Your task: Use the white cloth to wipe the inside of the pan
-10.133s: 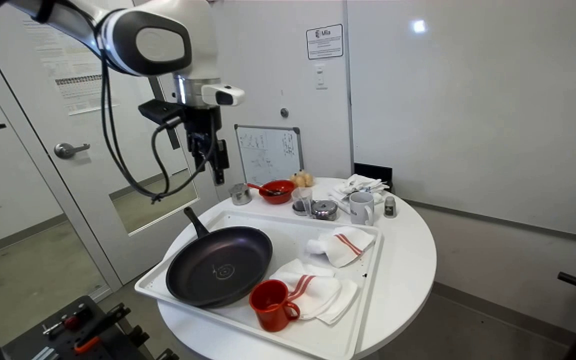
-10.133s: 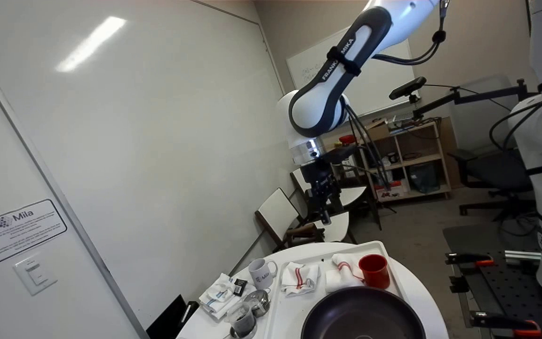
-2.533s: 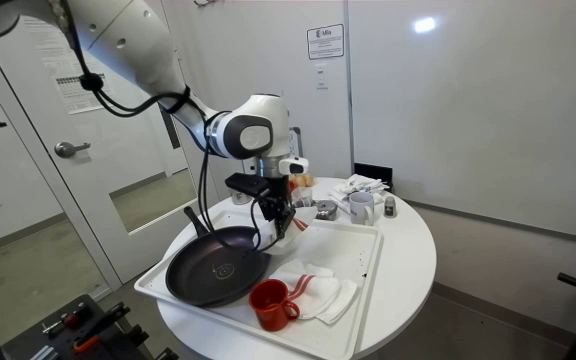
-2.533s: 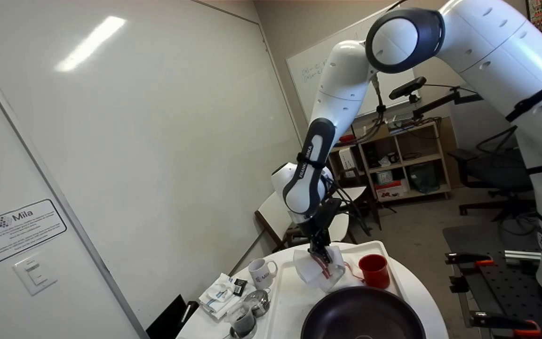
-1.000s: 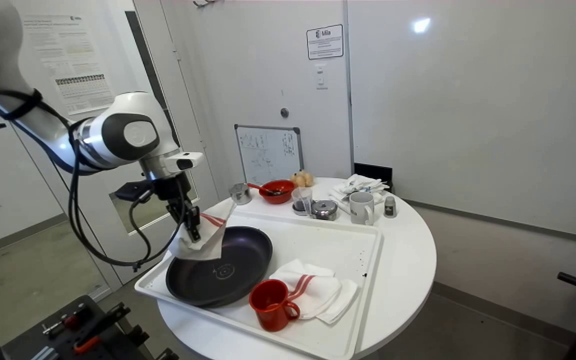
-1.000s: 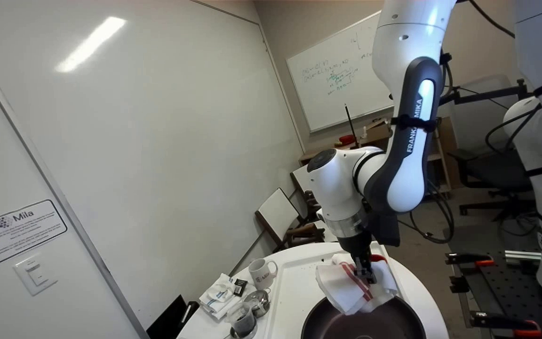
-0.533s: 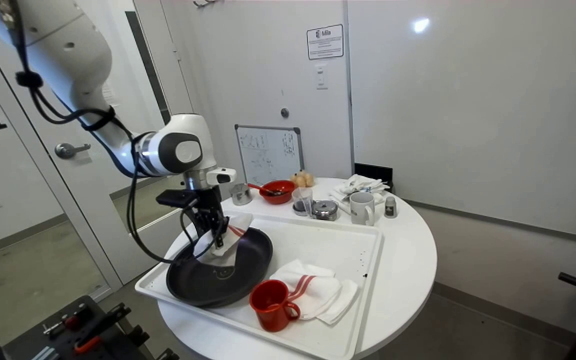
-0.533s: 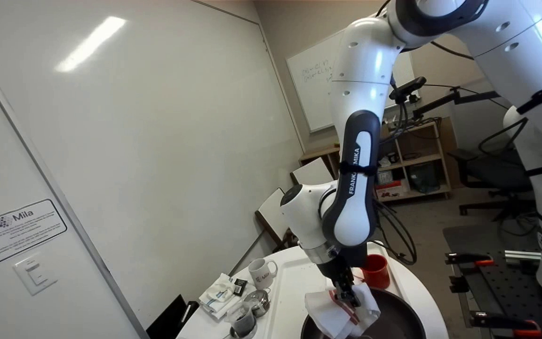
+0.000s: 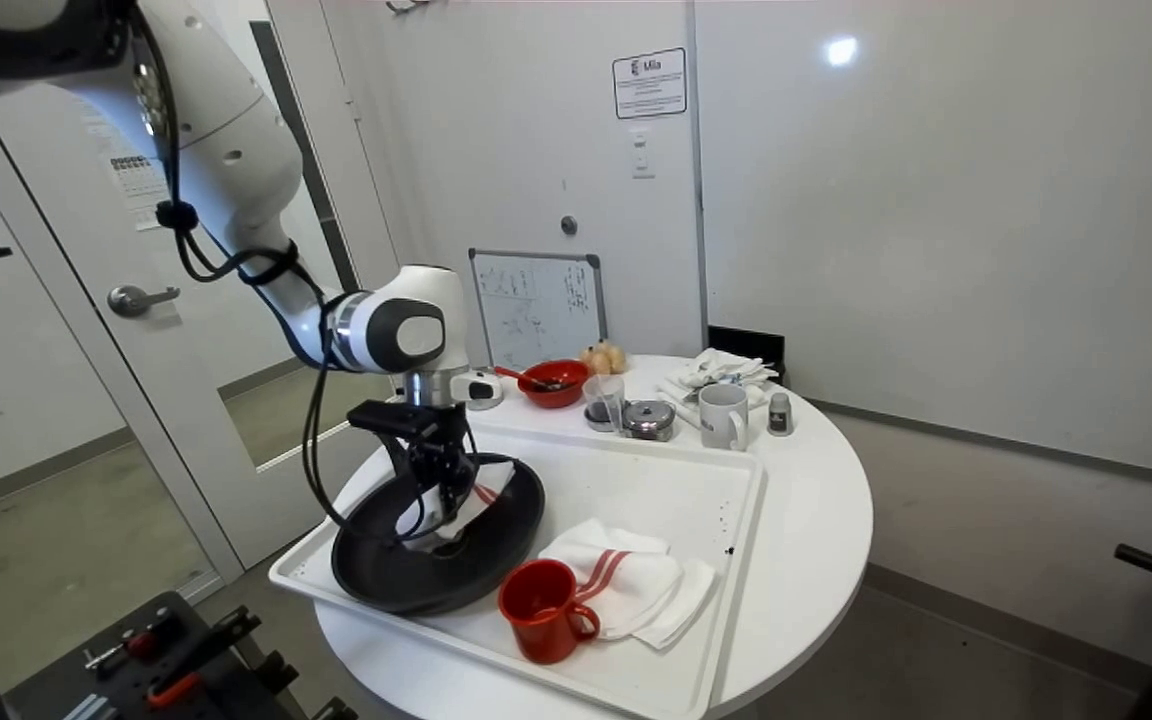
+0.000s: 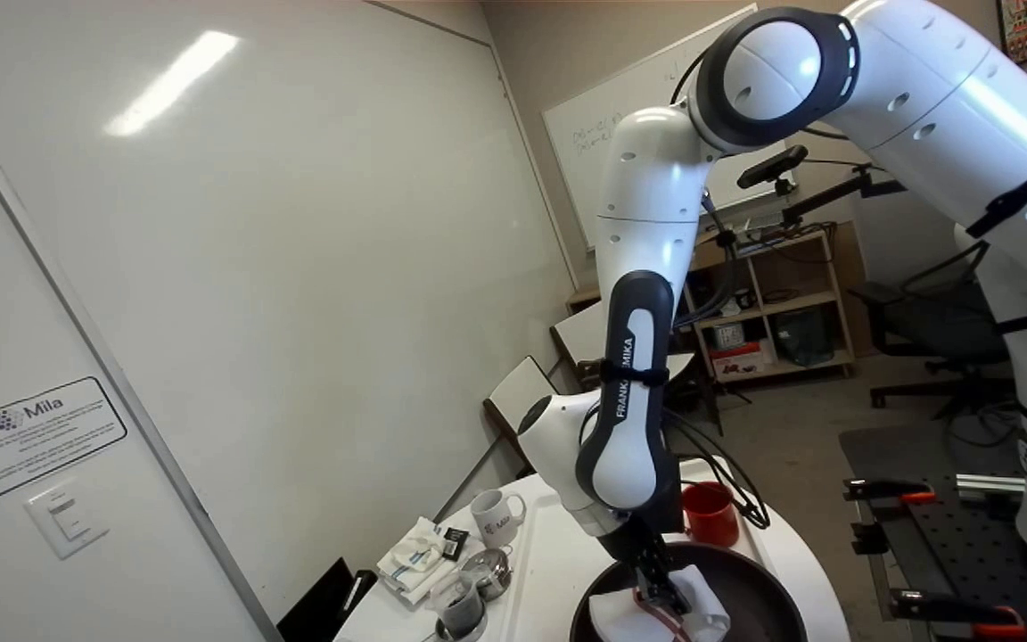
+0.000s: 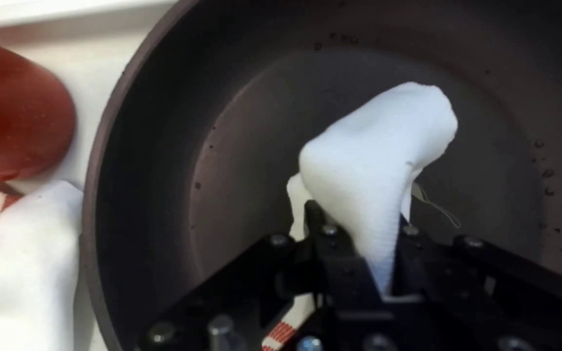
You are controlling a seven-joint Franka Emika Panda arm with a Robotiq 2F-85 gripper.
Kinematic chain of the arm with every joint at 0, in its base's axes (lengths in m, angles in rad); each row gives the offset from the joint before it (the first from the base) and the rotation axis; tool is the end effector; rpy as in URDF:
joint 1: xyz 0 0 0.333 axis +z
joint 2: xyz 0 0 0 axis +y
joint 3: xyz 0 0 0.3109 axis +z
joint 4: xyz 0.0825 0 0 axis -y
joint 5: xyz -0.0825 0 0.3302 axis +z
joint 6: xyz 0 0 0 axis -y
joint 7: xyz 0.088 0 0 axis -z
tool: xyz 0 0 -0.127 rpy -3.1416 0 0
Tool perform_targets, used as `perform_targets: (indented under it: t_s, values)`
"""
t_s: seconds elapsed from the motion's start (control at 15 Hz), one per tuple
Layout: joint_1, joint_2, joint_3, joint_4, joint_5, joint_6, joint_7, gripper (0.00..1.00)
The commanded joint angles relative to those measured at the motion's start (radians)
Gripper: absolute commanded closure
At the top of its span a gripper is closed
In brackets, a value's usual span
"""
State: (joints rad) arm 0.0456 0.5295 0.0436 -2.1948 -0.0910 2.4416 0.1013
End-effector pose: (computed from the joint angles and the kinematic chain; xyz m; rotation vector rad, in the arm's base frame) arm 0.4848 0.0433 0.1450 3.0582 0.0963 -0.4274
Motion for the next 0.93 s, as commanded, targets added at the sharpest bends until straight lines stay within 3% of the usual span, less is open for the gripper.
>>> perform_targets:
  t_s: [0.0, 0.87]
  values:
    - [-0.014, 0.062, 0.004, 0.044, 0.042, -0.013, -0.056, 0.91]
    - [-0.025, 0.167, -0.015, 0.061, 0.049, 0.115, -0.058, 0.91]
